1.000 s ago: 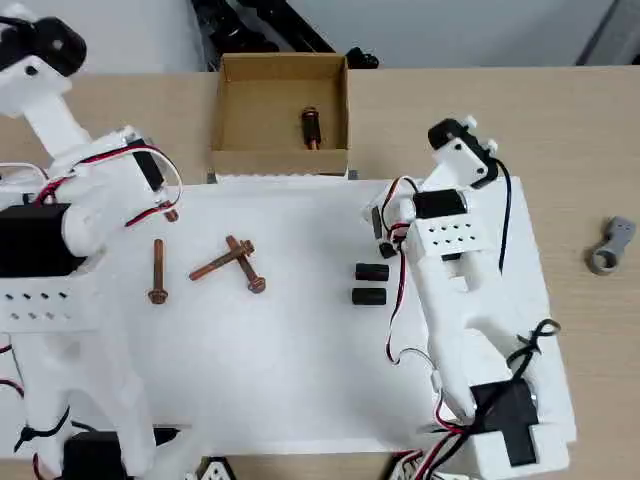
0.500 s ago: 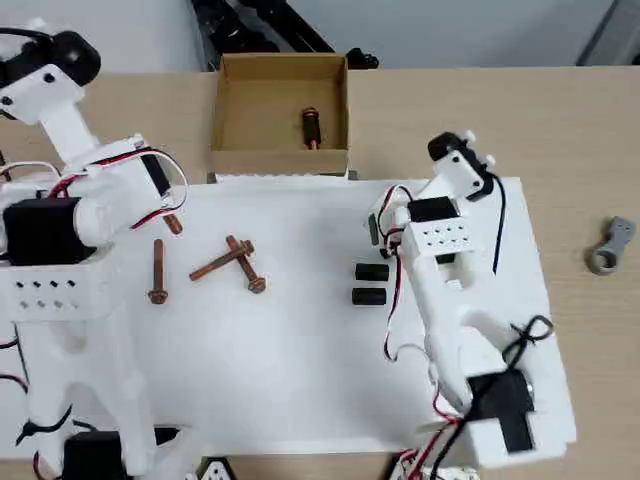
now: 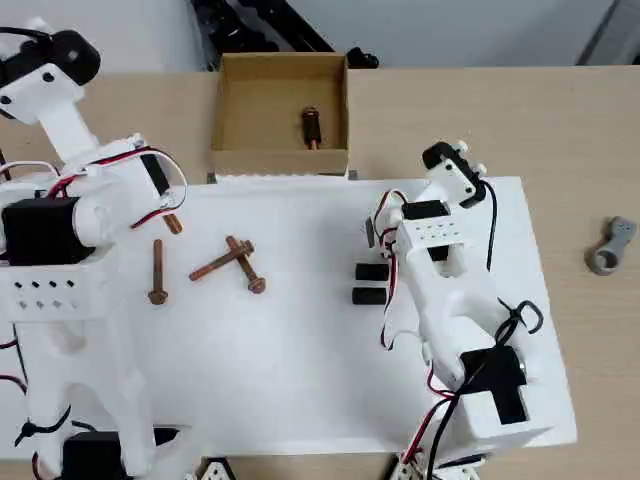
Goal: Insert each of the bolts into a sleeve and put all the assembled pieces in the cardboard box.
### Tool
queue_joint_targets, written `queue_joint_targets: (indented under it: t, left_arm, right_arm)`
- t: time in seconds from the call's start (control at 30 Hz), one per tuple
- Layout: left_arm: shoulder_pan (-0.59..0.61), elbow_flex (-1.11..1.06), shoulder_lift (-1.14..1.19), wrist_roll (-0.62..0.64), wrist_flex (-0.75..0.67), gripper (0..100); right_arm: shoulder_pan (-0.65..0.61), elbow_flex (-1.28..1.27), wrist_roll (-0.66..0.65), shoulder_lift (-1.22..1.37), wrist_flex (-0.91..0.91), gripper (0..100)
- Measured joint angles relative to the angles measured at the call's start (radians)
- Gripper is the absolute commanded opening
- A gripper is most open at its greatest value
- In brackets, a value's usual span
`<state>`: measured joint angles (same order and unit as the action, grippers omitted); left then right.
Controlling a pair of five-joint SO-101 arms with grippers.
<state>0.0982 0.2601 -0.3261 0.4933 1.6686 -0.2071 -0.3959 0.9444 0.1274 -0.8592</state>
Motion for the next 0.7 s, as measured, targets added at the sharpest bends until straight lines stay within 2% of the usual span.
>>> queue_joint_targets:
  t: [0.2, 0.6, 0.7]
  left_arm:
    - [0.000, 0.000, 0.000, 0.000, 0.000, 0]
    - [0.000, 0.000, 0.000, 0.000, 0.000, 0]
    - [0.000, 0.000, 0.000, 0.000, 0.000, 0]
  right_arm:
    - [0.032, -0.005, -0.003, 0.003, -0.002, 8.2]
    - [0.052, 0.002, -0.071, 0.006, -0.034, 8.1]
    - [0.052, 0.017, -0.086, 0.006, -0.075, 4.5]
